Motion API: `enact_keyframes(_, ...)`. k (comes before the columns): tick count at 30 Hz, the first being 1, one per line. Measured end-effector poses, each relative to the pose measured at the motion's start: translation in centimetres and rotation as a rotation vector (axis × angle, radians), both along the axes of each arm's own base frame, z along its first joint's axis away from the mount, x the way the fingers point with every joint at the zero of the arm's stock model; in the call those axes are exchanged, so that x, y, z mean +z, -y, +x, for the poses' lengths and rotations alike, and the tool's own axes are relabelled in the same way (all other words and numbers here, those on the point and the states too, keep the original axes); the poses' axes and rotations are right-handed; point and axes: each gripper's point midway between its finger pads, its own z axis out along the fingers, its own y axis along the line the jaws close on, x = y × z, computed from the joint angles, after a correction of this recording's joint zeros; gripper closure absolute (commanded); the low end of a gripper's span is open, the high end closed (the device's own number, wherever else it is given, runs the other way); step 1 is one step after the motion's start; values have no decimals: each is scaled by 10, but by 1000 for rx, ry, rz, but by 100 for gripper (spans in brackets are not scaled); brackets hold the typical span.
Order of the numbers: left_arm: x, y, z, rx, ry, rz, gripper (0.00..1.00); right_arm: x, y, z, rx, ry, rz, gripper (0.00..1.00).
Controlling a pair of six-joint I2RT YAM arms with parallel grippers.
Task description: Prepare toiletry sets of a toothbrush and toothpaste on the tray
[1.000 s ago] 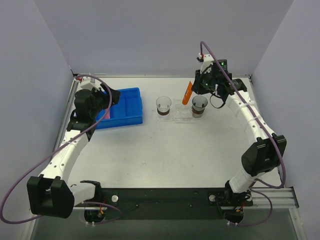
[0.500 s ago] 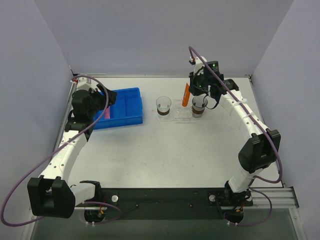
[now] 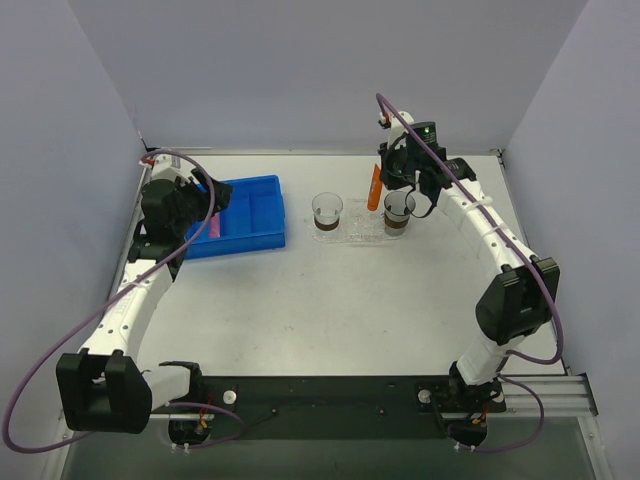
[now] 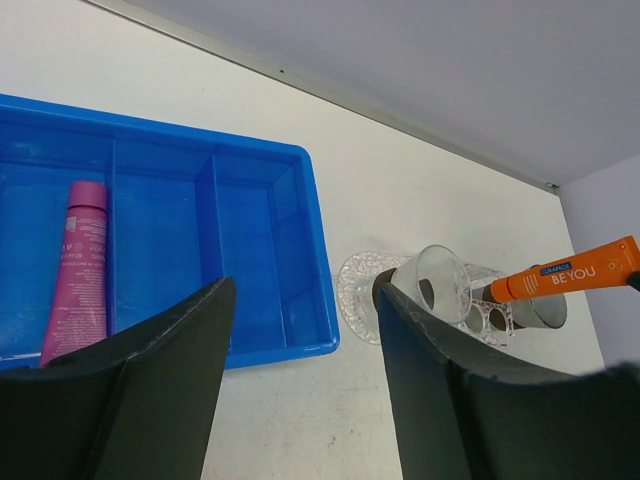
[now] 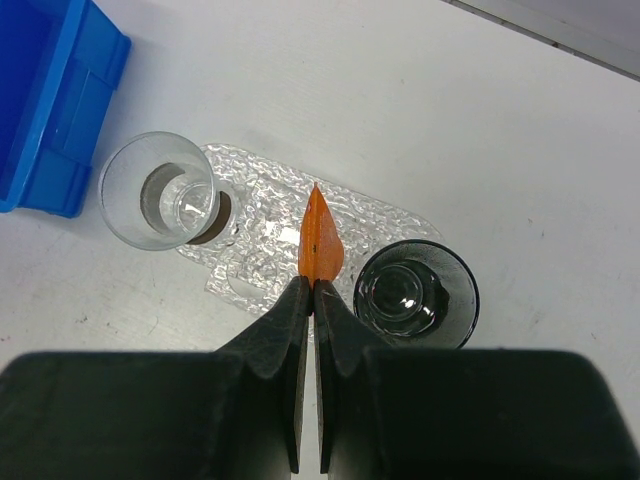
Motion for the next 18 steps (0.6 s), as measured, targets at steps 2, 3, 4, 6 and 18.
enact_keyframes(2, -1, 0, 0, -3, -2, -1, 31, -1, 0, 0, -2, -1, -1, 100)
enact_keyframes(3, -1, 0, 0, -2, -3, -1, 31, -1, 0, 0, -2, -1, -2, 100)
enact_keyframes(4, -1, -1, 0, -1, -4, -1, 31, -1, 0, 0, -2, -1, -2, 100)
enact_keyframes(6, -1, -2, 1, 1, -4, -1, 32, -1, 0, 1, -2, -1, -3, 100)
enact_keyframes(18, -3, -7, 1, 8, -9, -4, 31, 4, -2, 7, 0, 31, 6, 100)
